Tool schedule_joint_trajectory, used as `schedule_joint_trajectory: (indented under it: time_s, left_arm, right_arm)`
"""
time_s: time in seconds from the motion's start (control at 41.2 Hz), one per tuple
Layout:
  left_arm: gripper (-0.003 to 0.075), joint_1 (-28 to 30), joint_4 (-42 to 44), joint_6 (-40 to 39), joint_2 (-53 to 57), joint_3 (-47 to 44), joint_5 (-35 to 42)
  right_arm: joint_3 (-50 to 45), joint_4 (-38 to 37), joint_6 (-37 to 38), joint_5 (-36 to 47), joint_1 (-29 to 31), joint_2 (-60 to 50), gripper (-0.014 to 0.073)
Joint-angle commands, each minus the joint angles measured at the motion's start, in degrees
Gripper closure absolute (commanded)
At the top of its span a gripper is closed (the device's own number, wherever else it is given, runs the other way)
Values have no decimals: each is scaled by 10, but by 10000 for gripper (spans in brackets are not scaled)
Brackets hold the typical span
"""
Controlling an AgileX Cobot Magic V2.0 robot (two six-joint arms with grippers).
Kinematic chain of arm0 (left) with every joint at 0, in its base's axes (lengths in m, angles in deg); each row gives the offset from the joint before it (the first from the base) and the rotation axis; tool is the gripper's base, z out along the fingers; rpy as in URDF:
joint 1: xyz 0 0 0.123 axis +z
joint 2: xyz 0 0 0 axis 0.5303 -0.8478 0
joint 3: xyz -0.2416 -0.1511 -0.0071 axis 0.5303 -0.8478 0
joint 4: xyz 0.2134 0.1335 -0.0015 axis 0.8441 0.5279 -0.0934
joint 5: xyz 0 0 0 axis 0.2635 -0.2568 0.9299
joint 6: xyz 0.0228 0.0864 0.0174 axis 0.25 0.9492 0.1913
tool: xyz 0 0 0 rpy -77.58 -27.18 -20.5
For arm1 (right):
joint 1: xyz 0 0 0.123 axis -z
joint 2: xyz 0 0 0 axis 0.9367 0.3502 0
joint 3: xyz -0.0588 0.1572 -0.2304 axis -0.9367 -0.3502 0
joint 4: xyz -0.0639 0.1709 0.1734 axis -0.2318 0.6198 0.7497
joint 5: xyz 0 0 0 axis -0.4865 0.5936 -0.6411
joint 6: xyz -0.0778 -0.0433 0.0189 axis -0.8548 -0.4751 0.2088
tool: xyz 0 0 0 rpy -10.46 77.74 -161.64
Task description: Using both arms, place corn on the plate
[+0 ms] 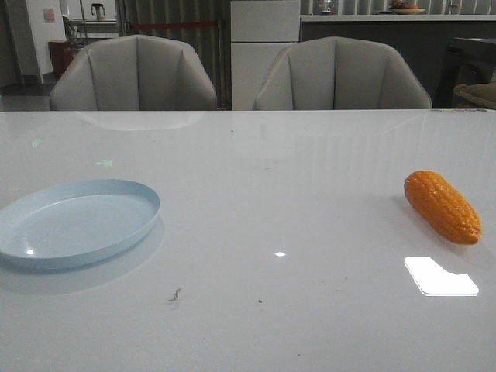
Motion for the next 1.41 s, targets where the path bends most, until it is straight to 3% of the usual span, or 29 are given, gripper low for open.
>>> schedule_joint_trajectory:
  time_s: [0.0,0.291,0.388,0.485,0.582,0.728,1.019,1.189,1.383]
  left_arm:
    - [632,-2,-2,-3,9,-21,46]
    - [632,-2,-2,-3,9,-20,51]
    - [632,-2,-4,-5,9,-6,103]
    - [632,-2,-4,-5,9,32,119]
    - [632,-2,-4,-5,7,77,118]
    - [632,-2,-4,-5,7,146,95]
    - [631,-2,-1,-5,-54,308,-84]
    - [631,-2,-1,-5,-148,375,-100]
    - [631,-2,-1,-5,-255,413,-100]
  right_arm:
    - [13,1,2,53,-2,-11,536]
    - [13,2,2,62,-2,-11,536]
    - [14,19,2,142,-2,-11,536]
    - [15,37,2,274,-2,-11,536]
    - [40,39,2,324,-2,-11,536]
    - [115,39,2,293,-2,-11,536]
    - [283,39,2,91,-2,52,536]
    - [297,39,2,89,-2,134,536]
    - [298,39,2,144,-2,236,536]
